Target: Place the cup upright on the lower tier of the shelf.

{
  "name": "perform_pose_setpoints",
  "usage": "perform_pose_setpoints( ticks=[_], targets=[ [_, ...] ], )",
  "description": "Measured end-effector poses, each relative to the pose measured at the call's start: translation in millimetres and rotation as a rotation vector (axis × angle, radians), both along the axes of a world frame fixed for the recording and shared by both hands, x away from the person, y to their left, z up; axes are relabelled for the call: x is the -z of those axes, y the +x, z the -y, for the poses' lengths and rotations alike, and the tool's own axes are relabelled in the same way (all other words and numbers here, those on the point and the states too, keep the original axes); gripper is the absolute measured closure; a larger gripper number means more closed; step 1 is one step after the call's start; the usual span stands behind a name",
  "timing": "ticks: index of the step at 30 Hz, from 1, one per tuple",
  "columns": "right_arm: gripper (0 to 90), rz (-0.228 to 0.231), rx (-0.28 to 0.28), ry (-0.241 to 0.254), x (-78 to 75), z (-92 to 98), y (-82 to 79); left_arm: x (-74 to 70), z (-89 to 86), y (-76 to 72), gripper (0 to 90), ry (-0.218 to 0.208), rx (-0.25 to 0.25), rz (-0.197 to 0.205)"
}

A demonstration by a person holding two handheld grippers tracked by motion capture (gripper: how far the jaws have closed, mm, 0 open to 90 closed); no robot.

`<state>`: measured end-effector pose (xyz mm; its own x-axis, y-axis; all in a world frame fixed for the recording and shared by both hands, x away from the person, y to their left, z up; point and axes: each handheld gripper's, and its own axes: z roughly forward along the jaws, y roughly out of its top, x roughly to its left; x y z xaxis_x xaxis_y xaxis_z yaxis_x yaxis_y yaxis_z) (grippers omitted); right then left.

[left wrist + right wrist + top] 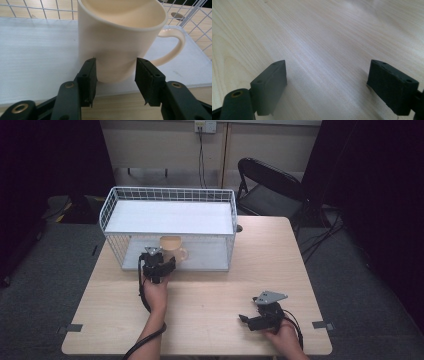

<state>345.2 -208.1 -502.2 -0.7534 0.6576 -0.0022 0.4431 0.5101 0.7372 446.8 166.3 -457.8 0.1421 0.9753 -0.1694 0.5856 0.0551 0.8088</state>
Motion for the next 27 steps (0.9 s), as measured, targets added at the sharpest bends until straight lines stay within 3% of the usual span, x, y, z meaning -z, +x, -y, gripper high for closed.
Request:
perform_pose_setpoints(
  ticks=[17,27],
  targets=[
    [14.9,0.0,0.0,0.0,0.0,0.0,0.0,3.7,2.1,2.4,54.3,-0.007,-0.019,-0.001],
    [14.9,0.0,0.0,0.0,0.0,0.0,0.0,3.3,-4.4,-3.4,41.4,-0.034,0.019,0.015]
  ],
)
